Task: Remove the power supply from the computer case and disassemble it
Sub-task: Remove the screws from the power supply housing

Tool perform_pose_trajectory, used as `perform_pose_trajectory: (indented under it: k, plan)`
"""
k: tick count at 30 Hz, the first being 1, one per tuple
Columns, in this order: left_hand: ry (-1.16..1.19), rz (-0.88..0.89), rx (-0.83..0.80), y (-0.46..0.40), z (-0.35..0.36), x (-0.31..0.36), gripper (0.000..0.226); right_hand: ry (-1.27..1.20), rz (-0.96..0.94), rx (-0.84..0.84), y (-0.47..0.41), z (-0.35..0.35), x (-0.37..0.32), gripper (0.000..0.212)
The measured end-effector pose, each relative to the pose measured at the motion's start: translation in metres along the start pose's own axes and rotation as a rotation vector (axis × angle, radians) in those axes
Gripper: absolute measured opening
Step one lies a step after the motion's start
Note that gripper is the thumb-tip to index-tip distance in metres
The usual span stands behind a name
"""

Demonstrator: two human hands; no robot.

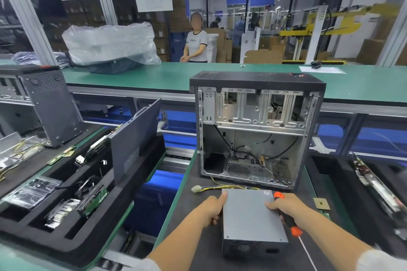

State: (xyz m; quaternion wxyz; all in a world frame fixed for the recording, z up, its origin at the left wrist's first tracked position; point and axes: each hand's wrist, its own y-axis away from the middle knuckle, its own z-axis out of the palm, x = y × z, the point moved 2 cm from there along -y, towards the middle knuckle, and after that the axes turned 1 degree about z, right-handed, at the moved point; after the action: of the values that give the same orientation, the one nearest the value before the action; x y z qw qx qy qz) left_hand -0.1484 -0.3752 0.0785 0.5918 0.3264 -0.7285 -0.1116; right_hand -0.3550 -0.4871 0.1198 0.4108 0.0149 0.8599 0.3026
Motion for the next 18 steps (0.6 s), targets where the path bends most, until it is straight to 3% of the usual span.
perform_pose_trajectory:
  k: [12,18]
  plan:
    - [-0.162,-0.012,0.127,0.006,0.000,0.018,0.046,0.099,0.001,0.078,0.006,0.001,-0.021,0.024]
    - [-0.284,0.070,0.236,0.008,0.005,0.033,0.048,0.129,-0.030,0.118,0.008,-0.008,-0.024,0.021]
